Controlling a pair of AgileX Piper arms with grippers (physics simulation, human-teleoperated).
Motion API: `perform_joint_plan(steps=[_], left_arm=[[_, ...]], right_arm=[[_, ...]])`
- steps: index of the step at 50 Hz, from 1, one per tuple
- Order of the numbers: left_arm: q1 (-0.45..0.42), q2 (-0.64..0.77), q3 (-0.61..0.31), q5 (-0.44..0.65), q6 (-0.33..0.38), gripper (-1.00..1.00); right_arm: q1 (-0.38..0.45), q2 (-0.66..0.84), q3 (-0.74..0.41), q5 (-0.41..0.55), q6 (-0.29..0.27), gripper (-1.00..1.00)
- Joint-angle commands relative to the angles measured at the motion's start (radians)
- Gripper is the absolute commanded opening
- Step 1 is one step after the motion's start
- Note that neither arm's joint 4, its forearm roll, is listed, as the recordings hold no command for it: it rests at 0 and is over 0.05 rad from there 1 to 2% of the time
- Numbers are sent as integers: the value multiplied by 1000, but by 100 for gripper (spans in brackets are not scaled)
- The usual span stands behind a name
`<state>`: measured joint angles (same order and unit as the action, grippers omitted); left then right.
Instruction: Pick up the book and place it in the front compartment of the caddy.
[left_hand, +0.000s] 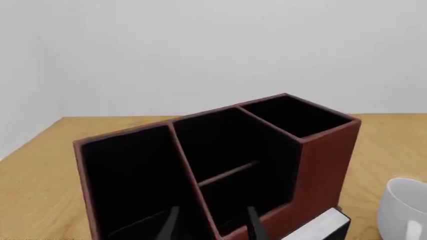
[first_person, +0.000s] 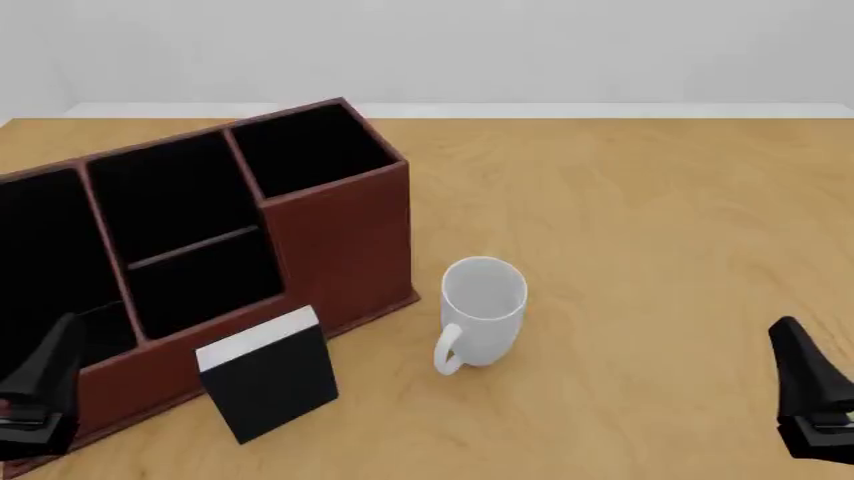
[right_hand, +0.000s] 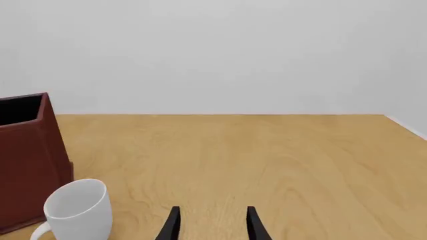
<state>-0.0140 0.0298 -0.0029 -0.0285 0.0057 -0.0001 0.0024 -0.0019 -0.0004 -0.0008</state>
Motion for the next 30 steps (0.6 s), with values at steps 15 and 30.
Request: perform_joint_plan(steps=[15, 30], left_arm=[[-114, 131, -70, -85, 62, 100], [-428, 425, -336, -4, 118, 100]], right_arm=[[0, 6, -1, -5, -1, 100], [0, 8, -2, -6, -1, 100]])
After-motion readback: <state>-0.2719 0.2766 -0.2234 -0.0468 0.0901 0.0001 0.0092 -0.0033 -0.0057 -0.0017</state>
